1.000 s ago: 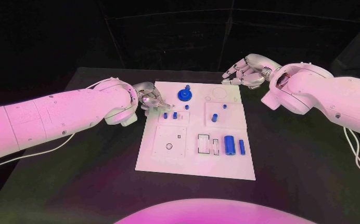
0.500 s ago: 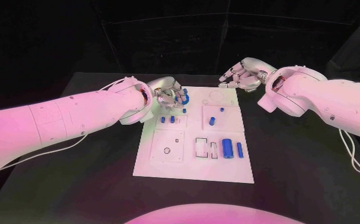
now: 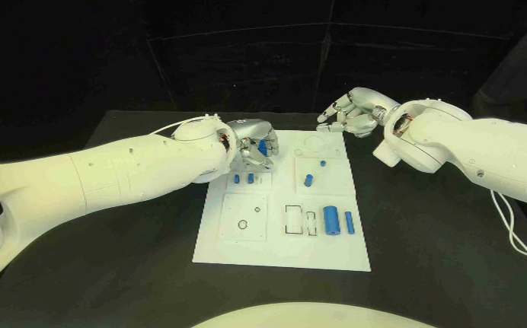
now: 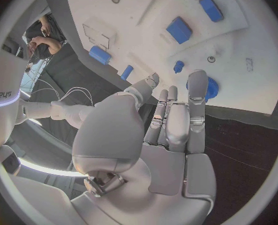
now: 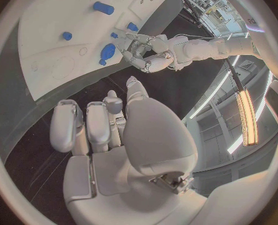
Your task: Assemble the parts on the task board
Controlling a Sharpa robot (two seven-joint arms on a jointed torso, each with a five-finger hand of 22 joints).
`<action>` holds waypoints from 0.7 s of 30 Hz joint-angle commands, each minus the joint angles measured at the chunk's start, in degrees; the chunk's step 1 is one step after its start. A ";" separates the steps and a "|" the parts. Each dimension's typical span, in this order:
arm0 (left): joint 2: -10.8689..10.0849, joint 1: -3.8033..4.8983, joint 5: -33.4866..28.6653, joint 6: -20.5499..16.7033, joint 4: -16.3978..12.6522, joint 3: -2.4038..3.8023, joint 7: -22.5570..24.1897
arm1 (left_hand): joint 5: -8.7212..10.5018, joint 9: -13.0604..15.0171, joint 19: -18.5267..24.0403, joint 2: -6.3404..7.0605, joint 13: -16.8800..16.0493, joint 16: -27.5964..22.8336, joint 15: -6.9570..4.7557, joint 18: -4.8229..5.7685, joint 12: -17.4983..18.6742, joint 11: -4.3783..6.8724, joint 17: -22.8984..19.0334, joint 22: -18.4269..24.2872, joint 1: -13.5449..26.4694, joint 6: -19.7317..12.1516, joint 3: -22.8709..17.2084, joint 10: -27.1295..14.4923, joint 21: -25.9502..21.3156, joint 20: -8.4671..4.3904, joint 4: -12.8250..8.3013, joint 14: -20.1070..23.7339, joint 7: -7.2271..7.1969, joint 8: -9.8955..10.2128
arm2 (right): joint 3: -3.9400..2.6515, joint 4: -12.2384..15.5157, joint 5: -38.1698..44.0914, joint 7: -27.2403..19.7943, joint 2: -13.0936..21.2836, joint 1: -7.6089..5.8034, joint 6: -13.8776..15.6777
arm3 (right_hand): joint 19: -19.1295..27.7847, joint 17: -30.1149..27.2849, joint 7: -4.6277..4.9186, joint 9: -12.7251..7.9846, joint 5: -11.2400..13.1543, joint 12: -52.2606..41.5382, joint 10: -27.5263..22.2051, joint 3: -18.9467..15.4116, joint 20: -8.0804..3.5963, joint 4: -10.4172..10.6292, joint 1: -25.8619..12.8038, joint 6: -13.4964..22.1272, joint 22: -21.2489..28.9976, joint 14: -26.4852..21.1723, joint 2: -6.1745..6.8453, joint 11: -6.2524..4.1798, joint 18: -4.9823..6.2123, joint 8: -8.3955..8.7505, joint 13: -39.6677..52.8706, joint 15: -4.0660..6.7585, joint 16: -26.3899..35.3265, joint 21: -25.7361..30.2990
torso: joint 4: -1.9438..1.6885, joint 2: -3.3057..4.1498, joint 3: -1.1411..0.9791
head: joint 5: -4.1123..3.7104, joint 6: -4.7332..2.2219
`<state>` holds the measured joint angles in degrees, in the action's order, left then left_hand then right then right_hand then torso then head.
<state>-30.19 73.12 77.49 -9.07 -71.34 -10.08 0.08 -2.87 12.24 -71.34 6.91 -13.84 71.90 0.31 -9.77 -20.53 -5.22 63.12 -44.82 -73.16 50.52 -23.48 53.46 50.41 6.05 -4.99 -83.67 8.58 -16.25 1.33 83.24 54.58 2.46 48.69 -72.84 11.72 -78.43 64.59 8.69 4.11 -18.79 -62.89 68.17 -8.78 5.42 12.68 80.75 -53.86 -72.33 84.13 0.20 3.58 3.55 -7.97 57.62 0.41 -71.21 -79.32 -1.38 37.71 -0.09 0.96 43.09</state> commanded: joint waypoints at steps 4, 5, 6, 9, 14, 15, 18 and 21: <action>2.11 0.10 7.29 1.71 2.85 -0.49 -1.23 | 0.17 -0.57 -0.93 0.26 0.79 0.61 -0.15 0.76 0.74 0.03 0.35 -1.31 -0.47 0.63 0.45 0.27 1.27 -0.08 -0.10 -1.04 -0.14 0.75 | -0.03 0.02 0.02 -0.35 -0.13 -0.10 0.57 | 0.29 0.07 -0.15 -0.08 -0.25 0.27 -0.42 -0.25 0.08 -0.02 0.06 0.04 0.01 0.92 -0.52 0.01 0.62 -0.20 -0.07 0.41 0.13 0.21 | -0.01 -0.01 0.04 | -0.17 0.13; 2.33 0.09 7.41 1.71 3.18 -0.52 -1.28 | 0.17 -0.69 -1.08 0.10 0.97 0.72 -0.15 0.80 0.86 0.02 0.41 -1.52 -0.63 0.76 0.38 0.30 1.47 -0.10 -0.13 -1.09 -0.14 0.85 | -0.03 0.03 0.04 -0.35 -0.13 -0.10 0.57 | 0.29 0.07 -0.15 -0.08 -0.25 0.27 -0.42 -0.25 0.08 -0.02 0.06 0.04 0.01 0.92 -0.52 0.01 0.62 -0.20 -0.07 0.41 0.13 0.21 | -0.03 0.00 0.06 | -0.19 0.11; 2.59 0.08 7.53 1.81 3.57 -0.55 -1.30 | 0.16 -0.78 -1.20 -0.03 1.11 0.78 -0.15 0.83 0.94 0.01 0.43 -1.70 -0.78 0.89 0.29 0.34 1.64 -0.11 -0.16 -1.12 -0.15 0.92 | -0.03 0.03 0.07 -0.35 -0.15 -0.10 0.57 | 0.29 0.07 -0.15 -0.08 -0.25 0.27 -0.42 -0.25 0.08 -0.02 0.06 0.04 0.01 0.92 -0.52 0.01 0.62 -0.20 -0.07 0.41 0.13 0.21 | -0.07 -0.01 0.06 | -0.24 0.12; 3.18 0.06 7.72 2.43 4.28 -0.61 -1.23 | 0.16 -0.95 -1.51 -0.21 1.39 0.90 -0.17 0.93 1.05 0.04 0.46 -2.27 -1.02 1.28 0.15 0.57 2.17 -0.13 -0.25 -1.18 -0.23 1.00 | -0.03 0.01 0.11 -0.36 -0.23 -0.10 0.56 | 0.29 0.07 -0.15 -0.08 -0.25 0.27 -0.42 -0.25 0.08 -0.02 0.06 0.04 0.01 0.92 -0.52 0.01 0.62 -0.20 -0.07 0.41 0.13 0.21 | -0.05 -0.05 0.03 | -0.20 0.32; 4.03 0.01 7.88 4.47 4.93 -0.67 -1.27 | 0.16 -1.31 -2.44 -0.30 1.97 0.99 -0.36 1.26 1.13 0.29 0.25 -4.17 -1.06 2.29 0.09 1.53 3.90 -0.27 -0.26 -1.28 -0.52 1.13 | -0.03 -0.05 0.14 -0.39 -0.41 -0.10 0.53 | 0.24 0.14 -0.17 -0.07 -0.33 0.24 -0.40 -0.25 0.08 -0.04 0.13 0.03 -0.06 0.94 -0.58 0.00 0.60 -0.22 -0.04 0.42 0.09 0.17 | -0.06 -0.05 0.03 | -0.19 0.47; 4.09 0.00 7.89 4.59 4.98 -0.68 -1.28 | 0.16 -1.35 -2.55 -0.32 2.03 0.94 -0.38 1.30 1.14 0.31 0.13 -4.40 -1.05 2.40 0.08 1.67 4.10 -0.29 -0.25 -1.28 -0.55 1.15 | -0.03 -0.06 0.14 -0.39 -0.42 -0.10 0.53 | 0.24 0.14 -0.17 -0.07 -0.33 0.24 -0.40 -0.25 0.08 -0.04 0.13 0.03 -0.06 0.94 -0.58 0.00 0.60 -0.22 -0.04 0.42 0.09 0.17 | -0.06 -0.04 0.04 | -0.18 0.46; 4.41 -0.08 7.92 5.46 5.43 -0.73 -1.45 | 0.16 -1.55 -2.91 -0.41 2.32 0.51 -0.48 1.42 1.19 0.41 -0.71 -5.10 -1.03 2.85 0.03 2.23 4.74 -0.37 -0.21 -1.21 -0.63 1.27 | -0.03 -0.09 0.15 -0.40 -0.50 -0.10 0.50 | 0.24 0.14 -0.17 -0.07 -0.33 0.24 -0.40 -0.25 0.08 -0.04 0.13 0.03 -0.06 0.94 -0.58 0.00 0.60 -0.22 -0.04 0.42 0.09 0.17 | -0.10 -0.07 0.06 | -0.14 0.57; 4.54 -0.13 7.93 6.20 5.72 -0.75 -1.61 | 0.17 -1.71 -3.07 -0.41 2.53 0.37 -0.52 1.48 1.24 0.46 -1.04 -5.43 -0.97 3.08 0.03 2.59 5.04 -0.42 -0.19 -1.19 -0.65 1.40 | -0.03 -0.12 0.17 -0.41 -0.56 -0.10 0.45 | 0.24 0.14 -0.17 -0.07 -0.33 0.24 -0.40 -0.25 0.08 -0.04 0.13 0.03 -0.06 0.94 -0.58 0.00 0.60 -0.22 -0.04 0.42 0.09 0.17 | -0.12 -0.09 0.04 | -0.12 0.59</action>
<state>-25.73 72.95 84.53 -5.21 -65.75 -10.85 -1.01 -2.87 10.56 -74.02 6.72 -11.37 72.47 0.11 -8.85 -19.50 -4.69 62.12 -50.20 -73.81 53.25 -23.33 55.62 55.26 5.69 -5.15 -83.87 7.88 -15.05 1.33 83.09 54.65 2.47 48.20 -72.84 11.79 -78.43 64.67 8.69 4.11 -18.79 -62.89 68.17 -8.78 5.42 12.68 80.75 -53.86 -72.33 84.13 0.21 3.58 3.55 -7.97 57.62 0.41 -71.21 -79.32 -1.47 37.64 -0.05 0.82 43.68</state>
